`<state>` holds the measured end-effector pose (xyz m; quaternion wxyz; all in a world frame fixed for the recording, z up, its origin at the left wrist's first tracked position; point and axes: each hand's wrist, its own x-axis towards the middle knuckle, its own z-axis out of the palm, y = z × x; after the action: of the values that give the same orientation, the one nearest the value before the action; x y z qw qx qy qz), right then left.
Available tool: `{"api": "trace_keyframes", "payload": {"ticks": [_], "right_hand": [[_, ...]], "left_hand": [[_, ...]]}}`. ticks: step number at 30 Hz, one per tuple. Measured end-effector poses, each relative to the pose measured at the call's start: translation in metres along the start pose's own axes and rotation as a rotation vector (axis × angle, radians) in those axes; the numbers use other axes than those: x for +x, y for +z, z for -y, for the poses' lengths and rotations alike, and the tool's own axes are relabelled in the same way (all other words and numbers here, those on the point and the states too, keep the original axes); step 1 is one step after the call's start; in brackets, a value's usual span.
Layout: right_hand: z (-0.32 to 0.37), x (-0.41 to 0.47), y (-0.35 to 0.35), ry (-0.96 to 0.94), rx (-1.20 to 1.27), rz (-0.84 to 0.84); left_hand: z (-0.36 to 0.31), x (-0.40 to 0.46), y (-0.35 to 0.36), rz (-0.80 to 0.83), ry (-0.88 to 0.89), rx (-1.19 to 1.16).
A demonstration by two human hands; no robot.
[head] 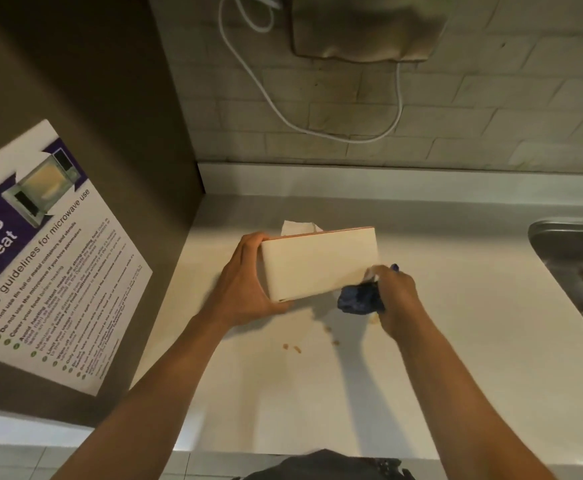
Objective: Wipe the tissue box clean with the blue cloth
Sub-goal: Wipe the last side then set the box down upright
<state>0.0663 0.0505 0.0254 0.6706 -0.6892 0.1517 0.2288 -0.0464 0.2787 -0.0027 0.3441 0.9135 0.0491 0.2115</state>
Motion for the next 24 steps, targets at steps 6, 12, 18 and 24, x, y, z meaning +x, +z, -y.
{"api": "trace_keyframes", "payload": {"ticks": [6,12,18,24], "right_hand": [[-0.041,-0.041,0.02,-0.534,-0.248,-0.298],[-0.071,-0.051,0.032,-0.968,-0.339,-0.286],[-0.087,-0.064,0.044,-1.212,-0.43,-0.042],[-0.062,-0.064,0.028,-1.158,-0.255,-0.215]], "left_hand": [[0.004,-0.001,0.004,-0.068,-0.083,-0.118],[-0.006,0.001,0.009,-0.12,-0.118,-0.166],[-0.023,0.016,0.003,-0.184,-0.084,-0.179],[-0.024,0.015,-0.002,-0.179,-0.101,-0.157]]}}
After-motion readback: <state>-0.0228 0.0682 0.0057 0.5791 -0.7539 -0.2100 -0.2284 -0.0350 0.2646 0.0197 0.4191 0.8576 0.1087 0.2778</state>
